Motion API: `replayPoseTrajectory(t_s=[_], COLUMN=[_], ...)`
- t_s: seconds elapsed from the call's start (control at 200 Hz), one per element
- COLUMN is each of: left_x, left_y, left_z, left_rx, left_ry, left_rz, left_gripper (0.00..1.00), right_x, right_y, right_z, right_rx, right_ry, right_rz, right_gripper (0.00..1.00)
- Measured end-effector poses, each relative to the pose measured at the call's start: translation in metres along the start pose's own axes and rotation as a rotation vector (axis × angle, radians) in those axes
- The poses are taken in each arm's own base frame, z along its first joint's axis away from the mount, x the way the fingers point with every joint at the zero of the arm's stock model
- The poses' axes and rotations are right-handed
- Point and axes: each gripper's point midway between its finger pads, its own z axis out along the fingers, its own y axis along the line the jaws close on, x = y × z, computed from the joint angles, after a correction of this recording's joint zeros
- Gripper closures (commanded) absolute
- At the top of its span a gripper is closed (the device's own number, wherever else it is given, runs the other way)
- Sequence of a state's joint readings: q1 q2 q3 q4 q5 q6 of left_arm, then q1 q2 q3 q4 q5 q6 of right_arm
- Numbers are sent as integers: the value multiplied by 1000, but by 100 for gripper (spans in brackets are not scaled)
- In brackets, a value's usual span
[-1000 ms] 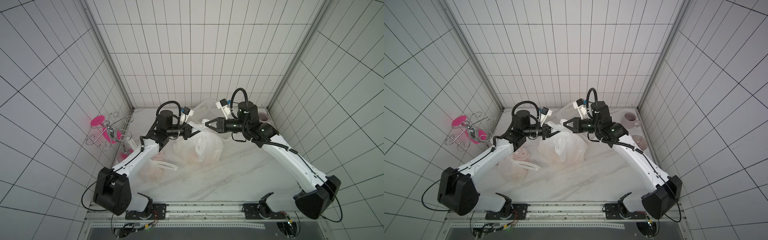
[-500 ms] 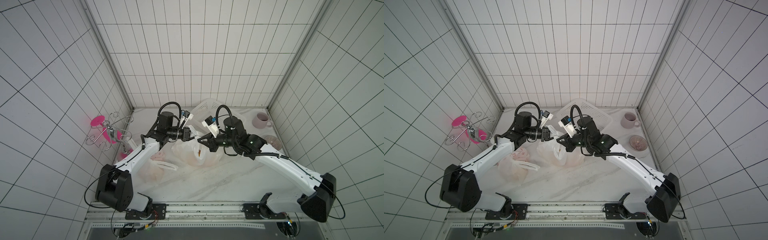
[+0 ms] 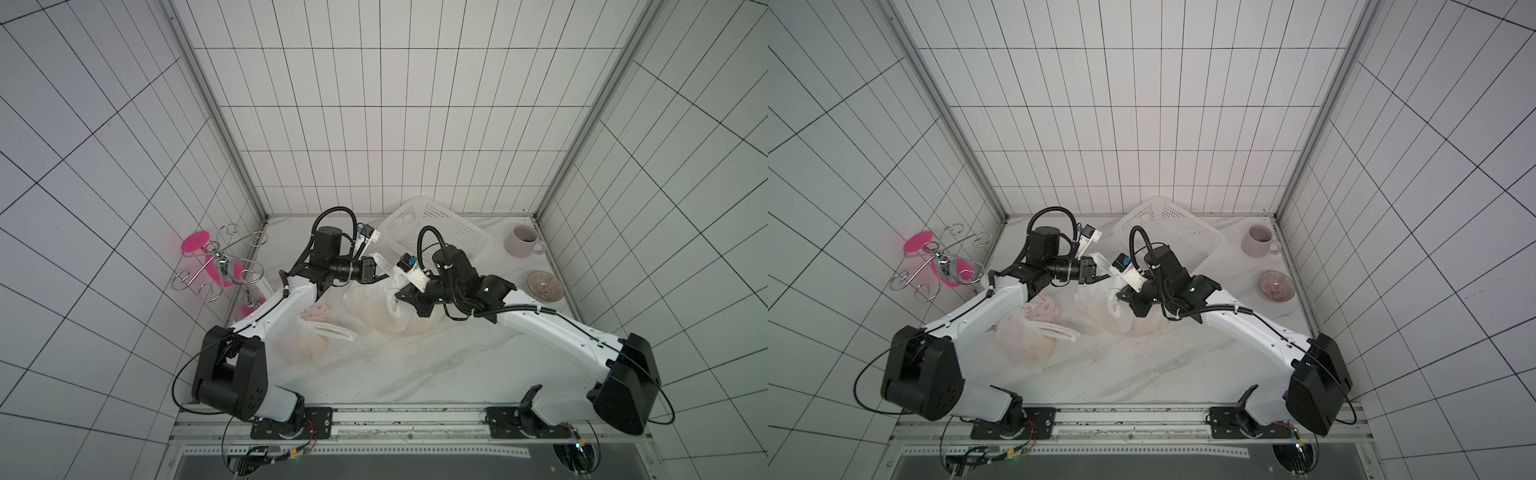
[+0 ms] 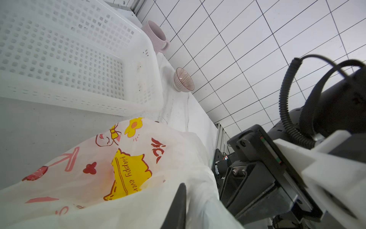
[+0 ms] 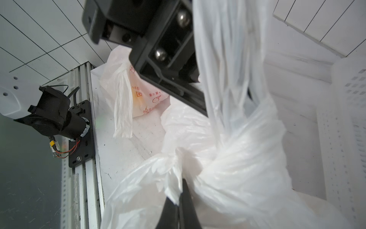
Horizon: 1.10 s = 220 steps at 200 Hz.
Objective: Place the peach into a plastic bag & tie a knot
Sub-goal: Cross the plastic bag at the center of the board.
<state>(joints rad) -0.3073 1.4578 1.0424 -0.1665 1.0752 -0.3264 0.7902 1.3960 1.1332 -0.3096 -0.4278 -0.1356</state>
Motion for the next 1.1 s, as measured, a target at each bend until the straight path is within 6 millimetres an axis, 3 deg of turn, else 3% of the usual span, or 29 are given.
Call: replayPoseTrajectory(t_s=[0.125, 0.285, 0.615, 0.765, 1.099], left_x=[9, 22, 31, 29, 37], left_y=[5, 11, 24, 18, 5], left_z=[0, 1, -8, -12, -9], left_rx=[0, 1, -135, -150, -81], left_ry=[5, 19, 22, 15, 45], left_rz=[-5, -6, 113, 190, 238], left_gripper=[63, 52, 45, 27, 25], right_x=[13, 16, 16, 16, 18], right_y=[1, 2, -6, -7, -12], right_z=[1, 1, 2, 7, 11], right_rx=[-11, -28, -55, -69, -87], right_ry=[39, 48, 36, 33, 33], right_rz=[5, 11, 87, 128, 194], right_gripper=[100, 100, 100, 100, 100])
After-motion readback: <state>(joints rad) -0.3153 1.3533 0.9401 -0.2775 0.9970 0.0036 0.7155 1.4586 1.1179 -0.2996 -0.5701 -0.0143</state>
